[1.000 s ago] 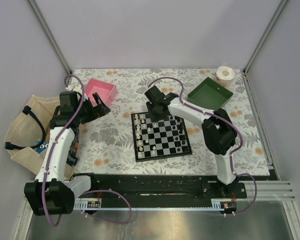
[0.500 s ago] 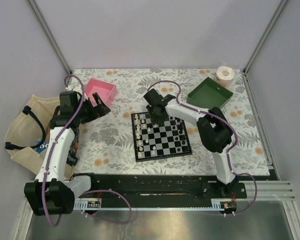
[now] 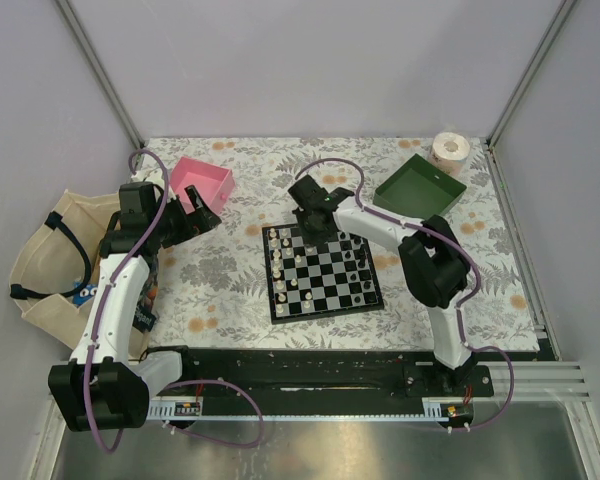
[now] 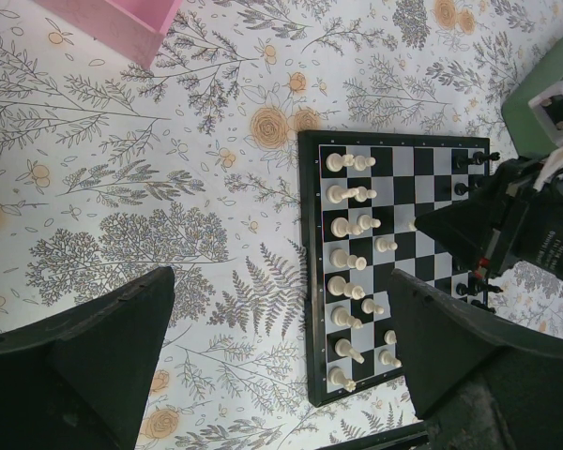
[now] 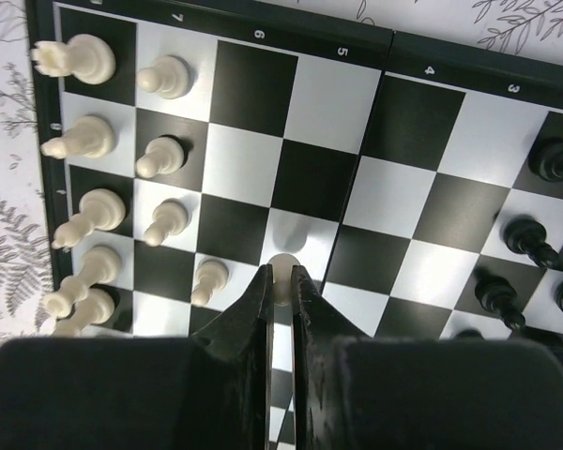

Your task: Set up the chess pieces on the board

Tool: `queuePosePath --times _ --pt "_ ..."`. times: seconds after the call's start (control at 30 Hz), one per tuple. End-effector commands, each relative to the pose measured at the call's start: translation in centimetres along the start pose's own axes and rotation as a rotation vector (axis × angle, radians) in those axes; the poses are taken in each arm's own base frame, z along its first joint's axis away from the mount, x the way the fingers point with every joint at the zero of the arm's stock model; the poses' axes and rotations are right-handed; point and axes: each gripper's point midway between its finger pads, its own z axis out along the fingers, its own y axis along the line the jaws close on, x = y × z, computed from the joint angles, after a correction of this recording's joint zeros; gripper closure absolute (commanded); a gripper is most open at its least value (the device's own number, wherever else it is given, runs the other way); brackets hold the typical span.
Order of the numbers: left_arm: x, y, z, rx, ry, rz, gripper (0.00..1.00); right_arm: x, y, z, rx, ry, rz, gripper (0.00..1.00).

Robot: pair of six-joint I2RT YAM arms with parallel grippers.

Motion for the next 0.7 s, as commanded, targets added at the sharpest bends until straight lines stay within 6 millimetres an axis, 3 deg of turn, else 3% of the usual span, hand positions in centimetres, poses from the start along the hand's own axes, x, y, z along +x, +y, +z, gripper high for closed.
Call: queuePosePath --times 0.0,0.37,0.67 --pt "-1.0 -0.7 -0.3 0.033 -0.036 0.026 0.01 -2.3 1.7 -4.5 -0.053 -0.113 0.004 0.92" --pt "-1.1 -0.8 -0.4 0.033 -0.04 0.026 0.01 -0.4 6.9 -4.9 -0.123 -0.091 -0.078 0.92" --pt "-1.0 -0.7 -0.3 0.032 -0.036 0.025 0.01 0.7 7.7 -2.6 -0.107 -0.05 -0.093 0.92"
